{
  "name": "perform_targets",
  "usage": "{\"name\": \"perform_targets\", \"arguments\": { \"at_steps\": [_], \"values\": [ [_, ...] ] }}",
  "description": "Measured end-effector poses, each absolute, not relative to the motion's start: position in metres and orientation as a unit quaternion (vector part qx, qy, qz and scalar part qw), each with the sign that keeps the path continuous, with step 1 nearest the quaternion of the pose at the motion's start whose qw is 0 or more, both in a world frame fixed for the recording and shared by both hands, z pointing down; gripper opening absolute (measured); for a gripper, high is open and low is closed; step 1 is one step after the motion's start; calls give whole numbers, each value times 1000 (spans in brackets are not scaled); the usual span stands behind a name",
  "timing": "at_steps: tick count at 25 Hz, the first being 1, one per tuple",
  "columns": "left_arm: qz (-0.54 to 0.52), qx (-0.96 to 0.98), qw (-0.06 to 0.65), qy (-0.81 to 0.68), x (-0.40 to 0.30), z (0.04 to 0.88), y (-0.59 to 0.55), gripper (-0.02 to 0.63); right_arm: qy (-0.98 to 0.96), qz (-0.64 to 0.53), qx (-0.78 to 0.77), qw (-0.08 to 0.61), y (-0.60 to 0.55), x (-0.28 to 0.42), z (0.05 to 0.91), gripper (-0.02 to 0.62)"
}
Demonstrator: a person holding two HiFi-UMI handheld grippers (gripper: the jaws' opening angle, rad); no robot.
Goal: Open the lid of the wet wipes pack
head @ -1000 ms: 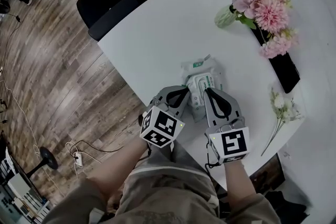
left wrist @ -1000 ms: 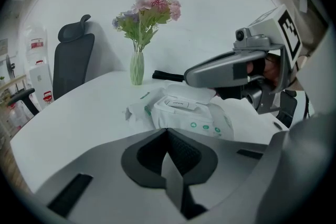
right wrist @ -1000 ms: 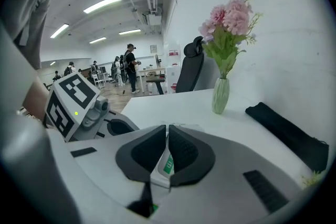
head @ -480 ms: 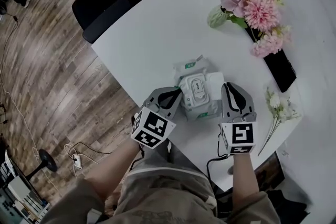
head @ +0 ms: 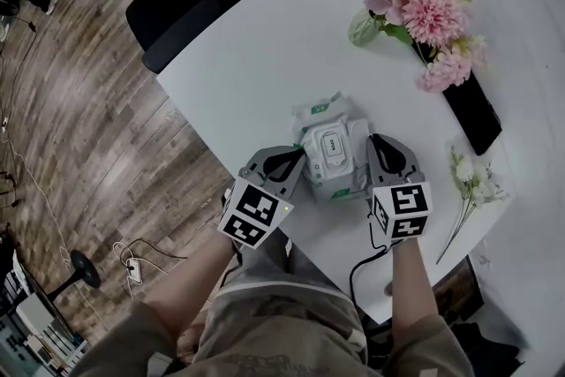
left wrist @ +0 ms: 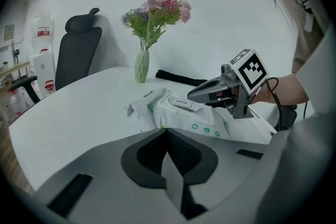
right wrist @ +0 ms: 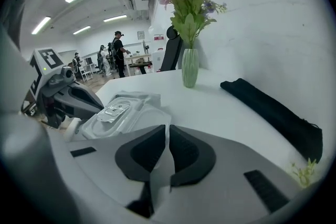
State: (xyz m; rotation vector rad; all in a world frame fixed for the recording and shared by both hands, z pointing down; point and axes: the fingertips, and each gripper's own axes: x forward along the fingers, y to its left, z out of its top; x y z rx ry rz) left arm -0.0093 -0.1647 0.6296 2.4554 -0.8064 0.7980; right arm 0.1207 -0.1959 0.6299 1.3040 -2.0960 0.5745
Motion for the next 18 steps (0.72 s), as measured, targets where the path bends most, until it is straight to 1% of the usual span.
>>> {"name": "perform_targets", "arguments": {
  "at_steps": [7,18],
  "values": [
    [283,888,203,-302,-17,605,-168,15,-791,206,515,258,-199,128,586,44],
    [261,897,145,-327,-32,513,-169,15,-820,179,515,174,-182,112,466,41]
  ]
}}
